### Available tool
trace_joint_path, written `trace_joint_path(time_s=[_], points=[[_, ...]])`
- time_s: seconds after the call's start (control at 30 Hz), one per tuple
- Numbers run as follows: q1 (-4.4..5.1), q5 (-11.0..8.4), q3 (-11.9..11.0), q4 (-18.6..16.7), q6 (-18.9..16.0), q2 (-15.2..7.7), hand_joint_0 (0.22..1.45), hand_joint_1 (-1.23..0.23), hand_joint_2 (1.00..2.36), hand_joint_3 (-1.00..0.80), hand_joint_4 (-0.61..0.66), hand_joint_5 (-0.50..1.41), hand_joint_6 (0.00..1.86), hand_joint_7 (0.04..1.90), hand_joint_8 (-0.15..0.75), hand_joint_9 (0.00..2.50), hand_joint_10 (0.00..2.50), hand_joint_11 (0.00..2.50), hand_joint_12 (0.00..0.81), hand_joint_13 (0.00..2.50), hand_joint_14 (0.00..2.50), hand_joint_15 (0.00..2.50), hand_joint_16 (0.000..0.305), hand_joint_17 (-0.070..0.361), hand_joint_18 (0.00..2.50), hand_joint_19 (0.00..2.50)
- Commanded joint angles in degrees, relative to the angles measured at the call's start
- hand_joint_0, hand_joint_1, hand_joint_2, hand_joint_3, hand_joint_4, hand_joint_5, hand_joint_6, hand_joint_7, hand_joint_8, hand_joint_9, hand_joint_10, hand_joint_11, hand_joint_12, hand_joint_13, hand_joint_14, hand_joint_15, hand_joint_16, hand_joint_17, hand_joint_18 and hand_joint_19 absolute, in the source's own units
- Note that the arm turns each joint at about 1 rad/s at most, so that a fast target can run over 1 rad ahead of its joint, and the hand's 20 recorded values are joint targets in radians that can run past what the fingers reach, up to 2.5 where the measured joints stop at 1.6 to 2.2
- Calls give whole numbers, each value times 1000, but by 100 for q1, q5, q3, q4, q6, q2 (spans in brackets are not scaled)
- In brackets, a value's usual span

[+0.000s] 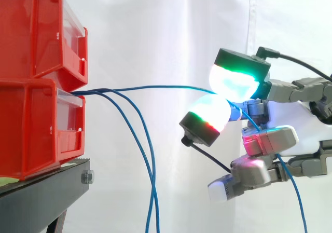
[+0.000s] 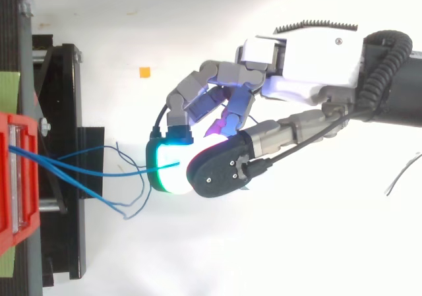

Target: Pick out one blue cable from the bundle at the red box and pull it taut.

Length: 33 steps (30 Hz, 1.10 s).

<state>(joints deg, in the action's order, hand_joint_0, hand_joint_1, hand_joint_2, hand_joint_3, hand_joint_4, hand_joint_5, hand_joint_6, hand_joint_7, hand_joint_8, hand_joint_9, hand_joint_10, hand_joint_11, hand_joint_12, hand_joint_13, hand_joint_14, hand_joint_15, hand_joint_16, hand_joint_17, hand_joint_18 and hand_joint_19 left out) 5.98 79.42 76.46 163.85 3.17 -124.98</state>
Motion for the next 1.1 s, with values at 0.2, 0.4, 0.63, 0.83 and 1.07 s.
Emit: trace_joint_path(time_s=[0.2, 0.4, 0.63, 0.83, 1.07], points=[[0, 12, 0, -63, 79, 0, 606, -602, 1016, -306, -102, -128, 943, 835, 192, 1429, 21, 1460, 176, 1318, 17, 1484, 3, 7, 462, 635], [0, 12, 0, -63, 79, 0, 608, -605, 1016, -306, -103, -127, 944, 816, 178, 1501, 13, 1656, 207, 1382, 338, 1664, 4, 9, 548, 790], [0, 21, 0, -72, 79, 0, 611, -609, 1017, -304, -103, -126, 942, 816, 170, 1557, 1, 1805, 213, 1253, 1189, 1437, 12, 28, 761, 1136], [0, 21, 0, -72, 79, 0, 614, -614, 1018, -303, -95, -125, 942, 817, 183, 1549, 76, 1771, 208, 1142, 1704, 1283, 19, 42, 1028, 1535], [0, 21, 0, -72, 79, 0, 616, -614, 1016, -307, -93, -124, 941, 812, 176, 1535, 304, 1697, 230, 1042, 2147, 1179, 18, 40, 1102, 1746]])
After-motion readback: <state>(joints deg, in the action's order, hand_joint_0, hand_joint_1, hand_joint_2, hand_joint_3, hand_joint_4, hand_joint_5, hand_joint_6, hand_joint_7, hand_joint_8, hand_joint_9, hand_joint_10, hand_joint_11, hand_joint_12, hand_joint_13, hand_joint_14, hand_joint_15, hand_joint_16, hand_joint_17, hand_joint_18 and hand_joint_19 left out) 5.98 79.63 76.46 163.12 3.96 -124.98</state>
